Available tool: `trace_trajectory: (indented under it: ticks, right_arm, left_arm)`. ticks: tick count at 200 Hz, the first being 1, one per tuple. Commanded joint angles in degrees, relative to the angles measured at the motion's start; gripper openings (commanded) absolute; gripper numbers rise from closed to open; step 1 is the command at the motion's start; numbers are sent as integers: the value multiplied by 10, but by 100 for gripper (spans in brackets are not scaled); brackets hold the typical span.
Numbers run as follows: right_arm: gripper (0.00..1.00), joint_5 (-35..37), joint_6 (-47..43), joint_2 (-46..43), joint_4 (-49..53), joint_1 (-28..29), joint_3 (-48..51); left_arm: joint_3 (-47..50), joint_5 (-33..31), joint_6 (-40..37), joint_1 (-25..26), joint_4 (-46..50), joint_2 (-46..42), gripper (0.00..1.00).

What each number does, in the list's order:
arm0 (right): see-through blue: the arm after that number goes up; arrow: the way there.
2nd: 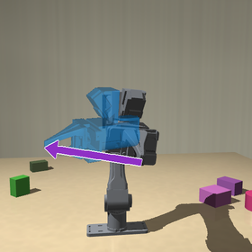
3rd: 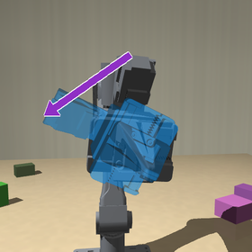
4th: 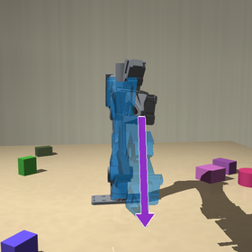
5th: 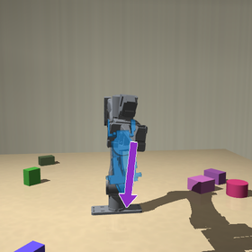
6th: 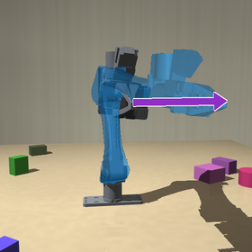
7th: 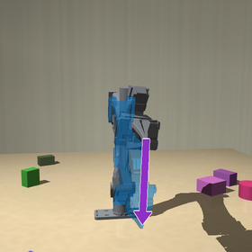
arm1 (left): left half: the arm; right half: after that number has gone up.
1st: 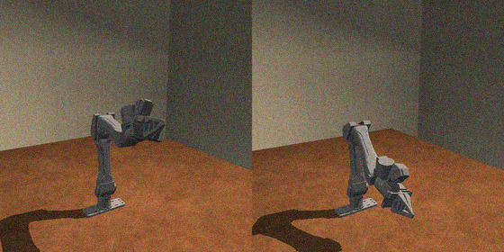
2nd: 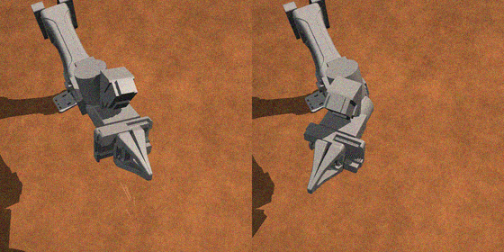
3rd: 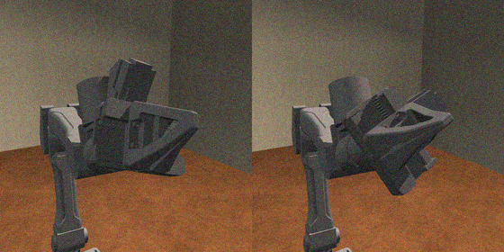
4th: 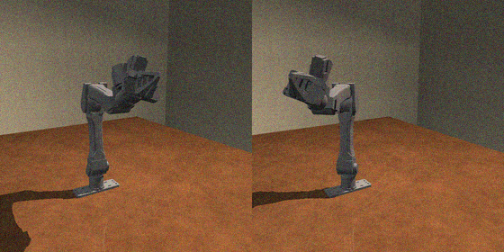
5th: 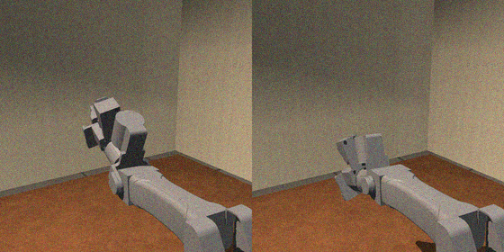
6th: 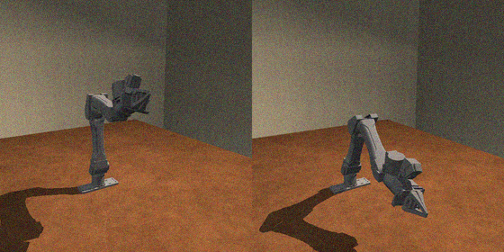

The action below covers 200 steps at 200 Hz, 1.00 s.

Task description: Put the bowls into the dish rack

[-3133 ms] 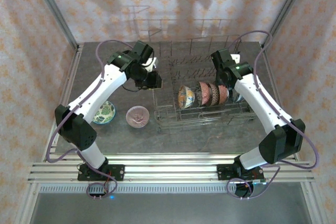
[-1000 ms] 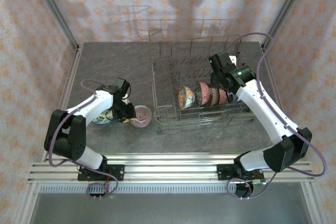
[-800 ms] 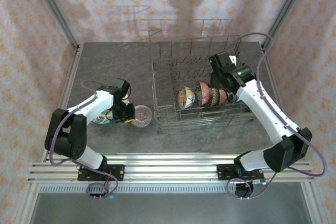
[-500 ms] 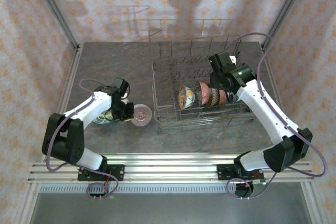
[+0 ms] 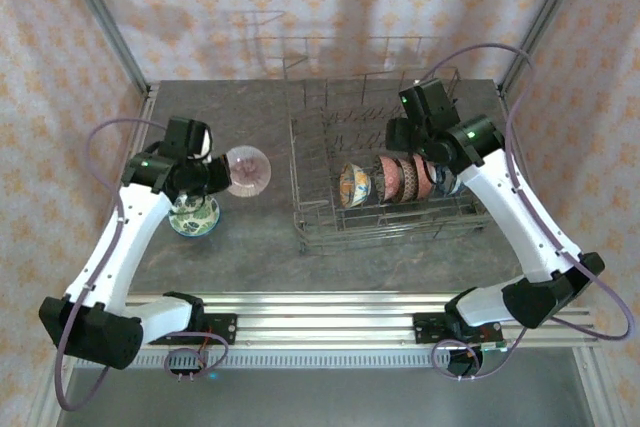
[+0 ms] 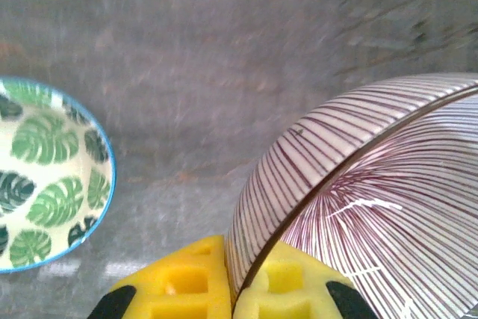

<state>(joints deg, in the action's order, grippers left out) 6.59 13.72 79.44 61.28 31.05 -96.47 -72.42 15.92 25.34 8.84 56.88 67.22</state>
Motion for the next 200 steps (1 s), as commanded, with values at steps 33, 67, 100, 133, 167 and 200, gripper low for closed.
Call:
trace_trajectory:
  ticks: [33,67,100,133,167,200]
  right_arm:
    - [64,-32,-7,6,-28,70,-82]
    - [62,-48,-39,29,-52,134,-131]
    - [61,-45,-73,65,-61,191,-175]
    - [60,-19,-65,89,-73,199,-176]
    - [58,6,-56,106,-79,199,-177]
    - [49,64,-30,113,-83,199,-171]
  left_arm:
    - [-186,6,-17,19,25,35,0]
    - [-256,-3,-11,87,20,92,0]
    - [-313,-18,-15,130,13,132,0]
    - [-342,-9,-17,151,16,154,0]
    - [-344,-7,-14,167,9,155,0]
    - [-340,-26,-10,176,3,153,0]
